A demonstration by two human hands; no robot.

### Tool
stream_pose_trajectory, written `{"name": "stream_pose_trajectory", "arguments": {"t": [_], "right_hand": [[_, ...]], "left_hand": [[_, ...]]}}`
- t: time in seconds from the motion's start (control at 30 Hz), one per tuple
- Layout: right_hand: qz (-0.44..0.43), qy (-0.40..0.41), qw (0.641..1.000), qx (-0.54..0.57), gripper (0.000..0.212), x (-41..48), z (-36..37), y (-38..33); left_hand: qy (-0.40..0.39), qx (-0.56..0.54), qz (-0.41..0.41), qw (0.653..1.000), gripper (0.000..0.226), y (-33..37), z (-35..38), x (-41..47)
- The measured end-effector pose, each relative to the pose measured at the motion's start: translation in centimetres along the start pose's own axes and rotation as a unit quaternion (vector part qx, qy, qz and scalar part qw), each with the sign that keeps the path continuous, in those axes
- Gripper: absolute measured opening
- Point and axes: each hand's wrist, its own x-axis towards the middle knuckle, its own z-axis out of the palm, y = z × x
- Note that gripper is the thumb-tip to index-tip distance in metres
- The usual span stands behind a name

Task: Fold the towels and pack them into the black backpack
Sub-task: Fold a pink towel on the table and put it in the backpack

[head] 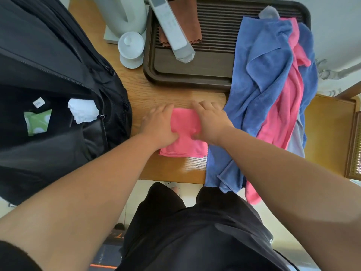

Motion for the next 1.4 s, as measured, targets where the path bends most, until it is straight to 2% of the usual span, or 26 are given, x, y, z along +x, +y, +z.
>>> {"name": "stream_pose_trajectory", "arguments": {"t": [0.13,0.2,0.33,0.5,0.6,0.67,0.73,0.8,0.9,1.03,1.17,1.27,1.33,1.4], "right_hand": [[-0.018,-0.022,0.999,-0.014,0.095,1.0,-0.8,0.1],[-0.019,-0.027,0.999,-0.027,0.093,1.1,-0.9,0.3],[-0.025,-0.031,0.998,-0.051,0.069,0.8,-0.8,0.2],[-0.038,-0.016,0.999,-0.029,0.047,0.6,-1.2,-0.1],[-0.026,-0.005,1.000,-0.014,0.056,0.3,-1.5,-0.1],[-0.025,0.004,0.999,-0.048,0.068,-0.2,-1.3,-0.1],[-0.022,0.015,0.997,-0.074,0.067,-0.6,-0.8,-0.2],[-0.020,0.040,0.995,-0.086,0.061,-0.8,-0.1,-0.3],[-0.044,0.122,0.987,-0.098,0.041,-1.4,1.6,-0.7],[-0.077,0.212,0.970,-0.087,0.024,-3.1,4.3,-0.3],[-0.091,0.196,0.975,-0.056,0.032,-5.2,6.6,0.9],[-0.125,0.155,0.980,-0.028,0.043,-6.3,6.6,1.7],[-0.146,0.131,0.979,-0.056,0.057,-7.0,6.0,2.1],[-0.179,0.125,0.970,-0.109,0.063,-7.5,5.6,2.3]], "left_hand": [[-0.013,0.025,0.009,1.000,0.099,-0.1,-0.5,0.9],[-0.002,0.052,0.015,0.999,0.085,0.1,-0.6,1.1],[0.038,0.073,0.057,0.995,0.053,0.4,-0.6,0.7],[0.073,0.071,0.082,0.991,0.034,0.4,-0.4,0.0],[0.099,0.067,0.074,0.990,0.022,0.2,-0.3,-0.4],[0.117,0.057,0.069,0.989,0.021,0.2,-0.2,-0.6],[0.124,0.050,0.069,0.989,0.020,0.2,0.0,-1.2],[0.126,0.045,0.078,0.988,0.024,0.3,0.3,-1.9],[0.126,0.052,0.103,0.985,0.046,0.3,1.4,-3.7],[0.080,0.057,0.113,0.989,0.068,0.2,3.4,-6.5],[0.035,0.069,0.112,0.991,0.073,-0.1,5.4,-8.1],[0.038,0.061,0.120,0.990,0.068,-0.1,6.3,-8.6],[0.045,0.065,0.124,0.989,0.067,-0.4,6.8,-8.8],[0.035,0.074,0.127,0.988,0.068,-0.8,7.4,-8.9]]}}
